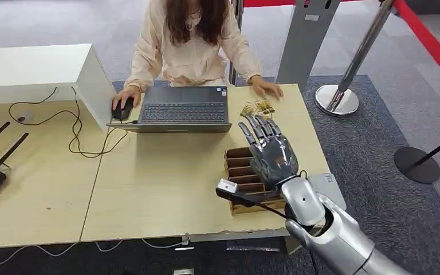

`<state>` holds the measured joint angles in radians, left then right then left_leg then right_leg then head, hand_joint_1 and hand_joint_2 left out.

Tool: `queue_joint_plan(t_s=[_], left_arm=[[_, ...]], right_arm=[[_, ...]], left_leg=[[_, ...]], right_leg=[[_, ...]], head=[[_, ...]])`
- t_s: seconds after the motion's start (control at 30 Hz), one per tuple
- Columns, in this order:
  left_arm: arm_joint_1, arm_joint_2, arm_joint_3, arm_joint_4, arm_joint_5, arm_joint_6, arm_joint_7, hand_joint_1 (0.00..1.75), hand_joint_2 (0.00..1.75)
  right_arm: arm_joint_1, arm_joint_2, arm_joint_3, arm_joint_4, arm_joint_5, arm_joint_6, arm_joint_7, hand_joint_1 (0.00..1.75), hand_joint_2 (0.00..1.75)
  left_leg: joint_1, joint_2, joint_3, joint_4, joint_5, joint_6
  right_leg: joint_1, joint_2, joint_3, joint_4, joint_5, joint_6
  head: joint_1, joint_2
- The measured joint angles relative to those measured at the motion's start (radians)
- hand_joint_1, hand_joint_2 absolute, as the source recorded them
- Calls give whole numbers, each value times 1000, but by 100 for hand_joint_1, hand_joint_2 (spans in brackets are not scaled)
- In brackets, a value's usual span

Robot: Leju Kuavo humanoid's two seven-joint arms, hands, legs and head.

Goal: Pass the card to the sensor for recognition and then transmit it.

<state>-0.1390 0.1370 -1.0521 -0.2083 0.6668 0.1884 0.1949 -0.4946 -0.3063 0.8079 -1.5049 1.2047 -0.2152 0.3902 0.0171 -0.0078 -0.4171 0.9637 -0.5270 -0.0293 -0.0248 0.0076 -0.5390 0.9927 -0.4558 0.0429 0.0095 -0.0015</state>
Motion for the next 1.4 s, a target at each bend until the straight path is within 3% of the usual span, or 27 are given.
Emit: queue_joint_plan(t_s=[0.77,1.4], left_arm=[[2,0,1,0,10,-1,-11,0,0],[14,9,5,0,14,-5,-12,0,0]], right_arm=[[-1,5,-2,130,-38,-30,31,49,175],[14,-19,-33,158,-65,-36,48,59,175]], left_leg=[[0,0,0,0,0,0],[0,0,0,0,0,0]], right_leg=[[0,0,0,0,0,0],[0,0,0,0,0,0]], head=[[0,0],[0,0]])
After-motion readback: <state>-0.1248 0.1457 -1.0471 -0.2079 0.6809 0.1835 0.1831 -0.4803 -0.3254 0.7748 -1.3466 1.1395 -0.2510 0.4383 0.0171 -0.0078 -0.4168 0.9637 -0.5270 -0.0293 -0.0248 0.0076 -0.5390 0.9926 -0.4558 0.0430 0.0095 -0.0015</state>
